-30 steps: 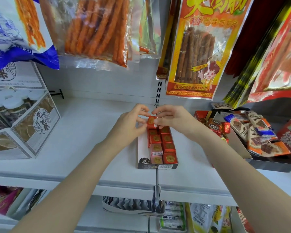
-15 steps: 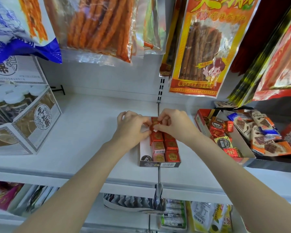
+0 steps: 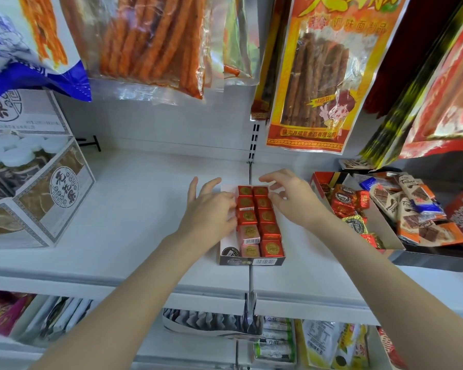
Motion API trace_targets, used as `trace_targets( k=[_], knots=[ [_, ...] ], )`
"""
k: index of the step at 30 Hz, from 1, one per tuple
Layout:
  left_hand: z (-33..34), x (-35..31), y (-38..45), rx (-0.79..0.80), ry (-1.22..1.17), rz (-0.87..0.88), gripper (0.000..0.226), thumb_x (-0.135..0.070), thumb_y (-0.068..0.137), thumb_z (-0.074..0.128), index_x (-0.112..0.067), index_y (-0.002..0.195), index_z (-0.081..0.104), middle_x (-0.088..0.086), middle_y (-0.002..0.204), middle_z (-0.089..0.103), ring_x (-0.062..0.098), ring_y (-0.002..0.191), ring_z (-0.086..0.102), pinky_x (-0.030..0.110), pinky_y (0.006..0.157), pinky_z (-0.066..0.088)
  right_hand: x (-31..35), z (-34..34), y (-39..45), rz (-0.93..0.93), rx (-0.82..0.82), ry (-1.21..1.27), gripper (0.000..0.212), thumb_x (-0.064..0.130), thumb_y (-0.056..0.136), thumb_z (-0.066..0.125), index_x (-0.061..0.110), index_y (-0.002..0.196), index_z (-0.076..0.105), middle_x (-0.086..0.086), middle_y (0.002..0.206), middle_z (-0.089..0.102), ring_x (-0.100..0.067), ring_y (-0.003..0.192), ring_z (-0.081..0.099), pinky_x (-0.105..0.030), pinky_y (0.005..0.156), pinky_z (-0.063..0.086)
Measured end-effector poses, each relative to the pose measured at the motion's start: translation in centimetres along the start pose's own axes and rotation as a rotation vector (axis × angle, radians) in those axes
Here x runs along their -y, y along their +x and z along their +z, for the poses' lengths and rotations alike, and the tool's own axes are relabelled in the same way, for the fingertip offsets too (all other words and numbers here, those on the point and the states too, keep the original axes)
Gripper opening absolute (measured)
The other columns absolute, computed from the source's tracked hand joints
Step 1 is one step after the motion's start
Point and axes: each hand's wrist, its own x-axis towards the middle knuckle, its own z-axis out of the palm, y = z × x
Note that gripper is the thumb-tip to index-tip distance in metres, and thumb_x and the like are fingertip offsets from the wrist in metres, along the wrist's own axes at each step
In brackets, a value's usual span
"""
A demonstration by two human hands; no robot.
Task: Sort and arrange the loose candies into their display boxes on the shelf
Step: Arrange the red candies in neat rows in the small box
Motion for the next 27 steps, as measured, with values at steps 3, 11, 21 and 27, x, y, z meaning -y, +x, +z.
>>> trace_targets(
  k=[3, 11, 21, 27],
  knots=[
    [0.1, -0.3, 0.4, -0.009, 0.01, -0.001, 0.026, -0.03, 0.092, 0.047, -0.024, 0.11, 0.065, -0.015, 0.131, 0.053, 0.012, 0.141, 0.012, 0.042, 0.113, -0.011, -0.4, -0.4, -0.2, 0.016, 0.002, 0.064, 0.028, 0.005, 0.091, 0.048, 0.011, 0.117, 0.058, -0.007, 0.124, 0.054, -0.017, 0.107, 0.056, -0.017, 0.082, 0.041],
    [-1.2, 0.9, -0.2, -0.012, -0.044, 0.011, 0.021, -0.027, 0.089, 0.053, -0.026, 0.106, 0.066, -0.01, 0.123, 0.06, 0.006, 0.136, 0.024, 0.036, 0.113, -0.011, -0.4, -1.3, -1.4, -0.068, 0.115, 0.177, 0.021, 0.018, 0.086, 0.06, 0.019, 0.107, 0.064, 0.002, 0.122, 0.051, -0.008, 0.11, 0.048, -0.004, 0.073, 0.043],
    [-1.1, 0.3, -2.3, 0.139, -0.043, 0.134, 0.027, -0.049, 0.08, 0.061, -0.03, 0.098, 0.068, -0.021, 0.12, 0.058, 0.008, 0.139, 0.016, 0.041, 0.111, -0.014, 0.9, -0.1, -3.2, -0.236, 0.205, -0.061, 0.042, 0.04, 0.073, 0.072, 0.025, 0.11, 0.06, 0.007, 0.12, 0.047, -0.011, 0.112, 0.033, -0.019, 0.093, 0.029],
    [-1.2, 0.1, -2.1, 0.142, -0.011, 0.173, 0.028, -0.046, 0.083, 0.059, -0.026, 0.099, 0.069, -0.02, 0.119, 0.058, 0.007, 0.135, 0.021, 0.037, 0.111, -0.012, 0.6, 0.2, -3.3, -0.202, 0.207, -0.024, 0.04, 0.038, 0.072, 0.074, 0.022, 0.105, 0.057, 0.005, 0.115, 0.044, -0.01, 0.108, 0.036, -0.019, 0.094, 0.033]
  ],
)
